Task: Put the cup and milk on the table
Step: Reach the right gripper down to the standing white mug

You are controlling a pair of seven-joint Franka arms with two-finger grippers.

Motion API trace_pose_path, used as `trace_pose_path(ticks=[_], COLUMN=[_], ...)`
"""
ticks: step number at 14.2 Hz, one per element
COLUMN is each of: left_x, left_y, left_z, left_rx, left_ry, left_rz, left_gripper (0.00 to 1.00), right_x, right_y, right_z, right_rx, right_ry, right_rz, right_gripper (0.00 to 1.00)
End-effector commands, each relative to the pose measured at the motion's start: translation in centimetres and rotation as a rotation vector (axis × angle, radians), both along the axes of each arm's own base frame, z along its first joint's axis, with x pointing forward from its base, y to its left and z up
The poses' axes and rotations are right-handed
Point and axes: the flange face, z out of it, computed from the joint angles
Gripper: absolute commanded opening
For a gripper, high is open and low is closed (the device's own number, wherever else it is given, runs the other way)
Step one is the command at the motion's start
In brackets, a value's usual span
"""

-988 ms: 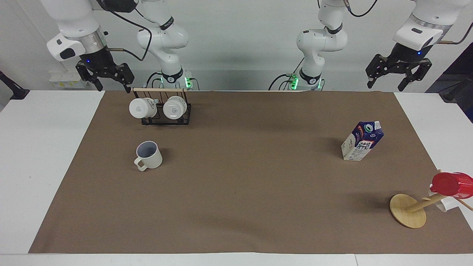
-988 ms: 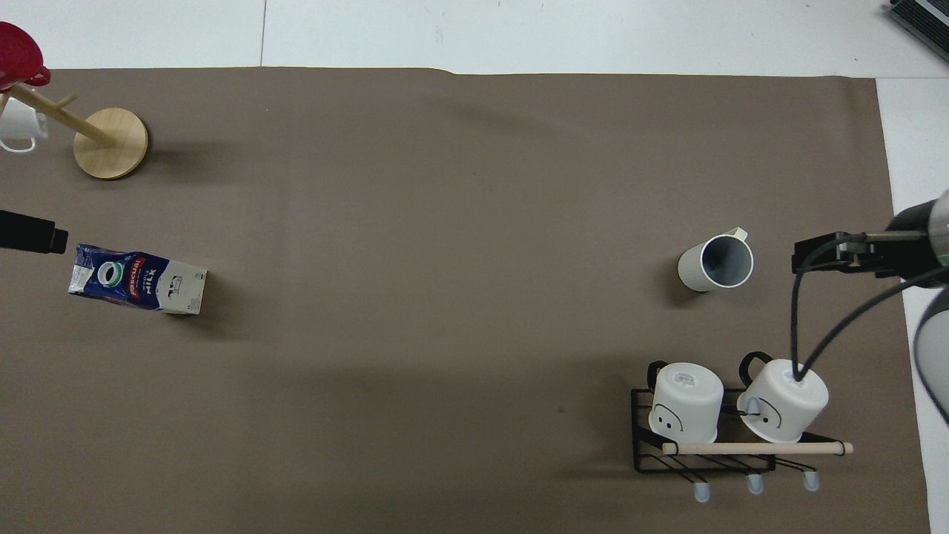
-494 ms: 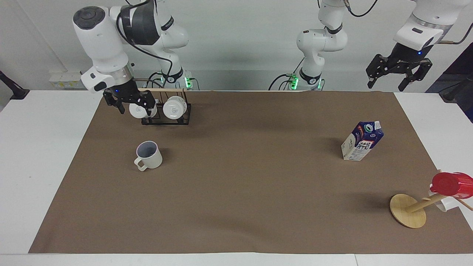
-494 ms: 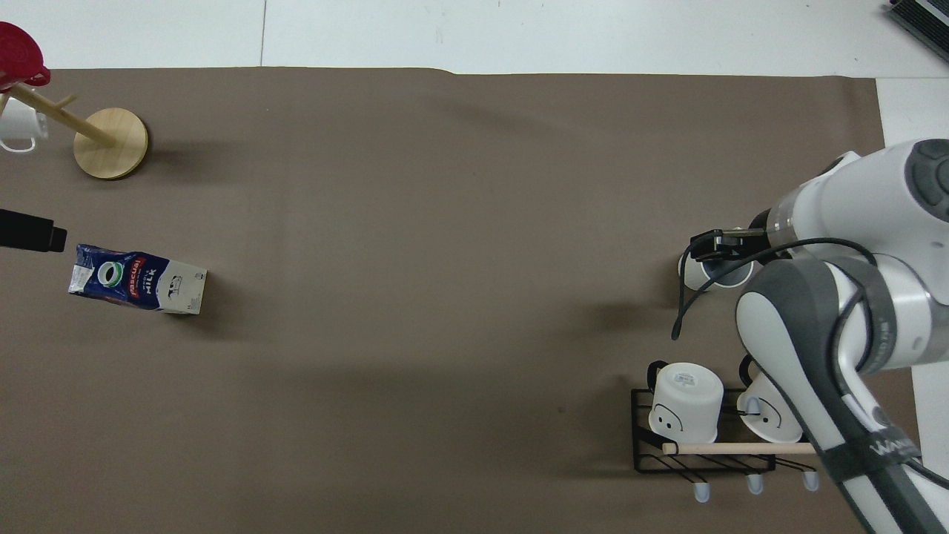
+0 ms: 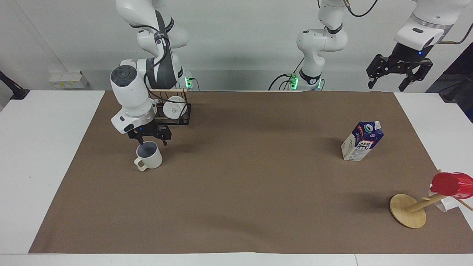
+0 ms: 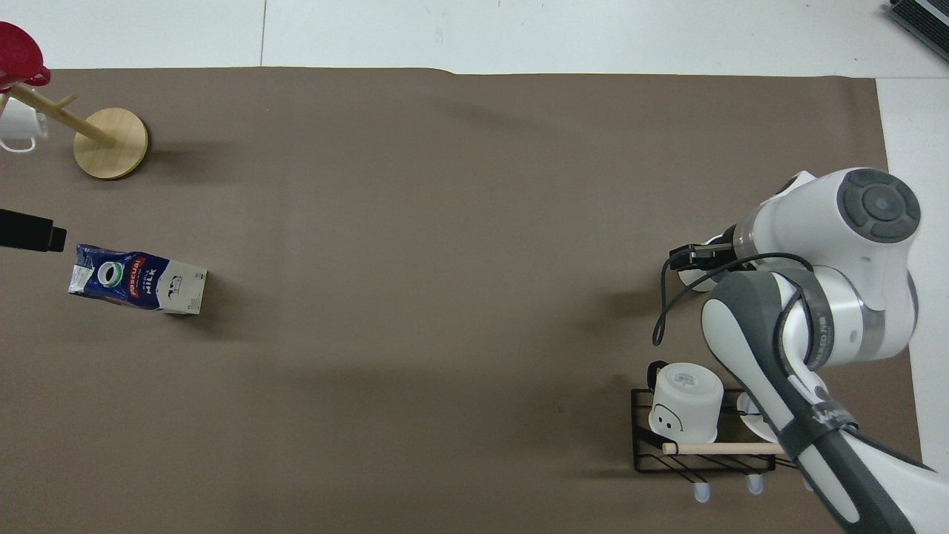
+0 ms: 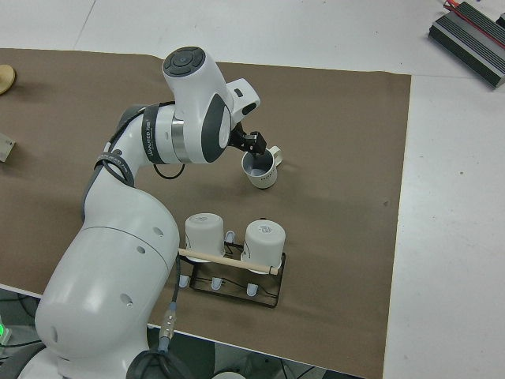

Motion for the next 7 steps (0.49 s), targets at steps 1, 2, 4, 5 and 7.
trace_pose_path(ticks=[1, 2, 4, 5, 7], left_x=[-0.3, -0.3, -0.4, -0.4, -0.4], left_y=[0.3, 0.3, 0.3, 0.3, 0.3], left_z=[0.1, 0.1, 0.0, 0.0, 0.1], left_rx=[-0.001, -0.001, -0.001, -0.001, 0.001], left_ry=[-0.011, -0.007, 0.001, 0.001, 0.000], left_rz=[0.000, 0.006, 0.007, 0.006, 0.006], left_gripper=[1.00, 1.00, 1.00, 1.00, 1.00], right_x=[-0.2, -0.2, 0.1, 0.2, -0.2], right_y=[-0.1, 0.0, 0.1, 0.1, 0.0], right_z=[-1.0, -1.4, -2.6, -3.0, -3.6], right_rx=[-0.005, -0.006, -0.007, -0.008, -0.008], right_ry=[-0.015, -0.025, -0.033, -0.031, -0.021], right_rz=[0.023, 0.025, 0.028, 0.028, 0.042], right_gripper=[1.00, 1.00, 1.00, 1.00, 1.00])
